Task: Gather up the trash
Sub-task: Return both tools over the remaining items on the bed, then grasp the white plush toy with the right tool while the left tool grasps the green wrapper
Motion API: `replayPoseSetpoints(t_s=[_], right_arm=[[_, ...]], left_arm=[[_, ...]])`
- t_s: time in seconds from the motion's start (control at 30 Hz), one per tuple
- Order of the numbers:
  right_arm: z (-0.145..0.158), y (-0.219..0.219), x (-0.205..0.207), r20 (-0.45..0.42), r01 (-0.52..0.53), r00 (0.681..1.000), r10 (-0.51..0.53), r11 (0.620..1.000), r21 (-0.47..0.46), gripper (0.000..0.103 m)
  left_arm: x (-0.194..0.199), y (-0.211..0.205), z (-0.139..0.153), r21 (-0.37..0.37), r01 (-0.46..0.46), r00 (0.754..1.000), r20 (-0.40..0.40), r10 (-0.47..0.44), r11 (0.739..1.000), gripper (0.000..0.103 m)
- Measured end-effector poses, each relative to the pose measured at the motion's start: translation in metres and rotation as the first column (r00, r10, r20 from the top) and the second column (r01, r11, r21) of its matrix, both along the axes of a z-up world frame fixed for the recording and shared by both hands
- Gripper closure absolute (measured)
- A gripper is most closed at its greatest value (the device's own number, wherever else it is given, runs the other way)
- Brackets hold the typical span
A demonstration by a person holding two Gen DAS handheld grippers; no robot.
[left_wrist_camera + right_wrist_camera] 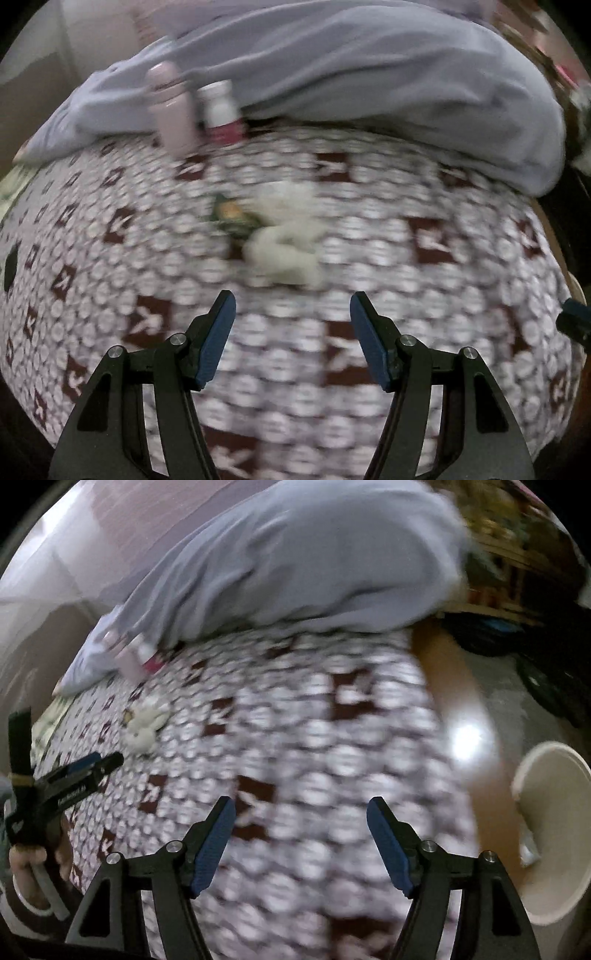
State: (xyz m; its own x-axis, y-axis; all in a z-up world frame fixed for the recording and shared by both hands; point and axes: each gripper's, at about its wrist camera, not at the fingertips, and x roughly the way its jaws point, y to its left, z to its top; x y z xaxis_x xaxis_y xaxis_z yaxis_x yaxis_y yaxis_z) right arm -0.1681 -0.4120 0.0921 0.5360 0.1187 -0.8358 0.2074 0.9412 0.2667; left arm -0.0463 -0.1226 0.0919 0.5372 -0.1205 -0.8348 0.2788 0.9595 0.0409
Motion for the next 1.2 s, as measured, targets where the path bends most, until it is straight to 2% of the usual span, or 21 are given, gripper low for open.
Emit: replayPoseSetpoints(t_s=[0.2,0.33,0.5,0.57,0.63,0.7,0.73,0.8,0.97,1.1,1.2], right_arm=[[-0.016,0.068,0.083,-0.023,-0.114,0.993,0.117,0.989,0.098,0.031],[-0.030,0.114,0.134,-0.027,-0.156,0.986,0.164,0.969,0.191,0.031],[-0.048,0.153,0.187,-0.030,-0.161,0.985,0.172,0.962,0.221,0.031],[-0.063,0.163,0.204,-0.065,-0.152,0.983,0.170,0.963,0.224,0.031],[-0.084,0.171,0.214,-0.101,-0.162,0.975,0.198,0.944,0.288,0.031],[-0.086,0.175,0.210,-0.070,-0.204,0.970,0.235,0.932,0.299,0.052],[-0.082,0.176,0.206,-0.058,-0.225,0.966,0.251,0.932,0.283,0.056],[-0.068,0.176,0.194,-0.041,-0.261,0.960,0.276,0.940,0.220,0.056],[-0.037,0.148,0.154,-0.018,-0.300,0.953,0.304,0.949,0.100,0.056],[-0.026,0.115,0.127,-0.022,-0.281,0.959,0.284,0.956,0.081,0.056],[-0.022,0.096,0.110,-0.029,-0.261,0.964,0.263,0.963,0.064,0.056]], left_arm=[[0.025,0.062,-0.005,0.001,-0.114,0.993,-0.013,0.114,0.994,0.040],[0.037,0.097,-0.009,-0.035,-0.158,0.987,-0.034,0.157,0.987,0.040],[0.053,0.120,-0.007,-0.106,-0.170,0.985,-0.048,0.166,0.980,0.040],[0.060,0.123,-0.005,-0.116,-0.171,0.985,-0.044,0.166,0.978,0.040],[0.069,0.122,-0.004,-0.134,-0.168,0.986,-0.045,0.163,0.977,0.040],[0.074,0.119,-0.003,-0.156,-0.160,0.987,-0.044,0.155,0.975,0.040],[0.077,0.115,-0.003,-0.169,-0.153,0.988,-0.038,0.149,0.974,0.040],[0.082,0.106,-0.003,-0.197,-0.139,0.990,-0.029,0.136,0.971,0.039],[0.100,0.075,-0.017,-0.303,-0.120,0.992,-0.079,0.101,0.945,0.033],[0.107,0.048,-0.033,-0.328,-0.118,0.989,-0.121,0.082,0.937,0.033],[0.106,0.026,-0.043,-0.327,-0.089,0.990,-0.136,0.047,0.941,0.033]])
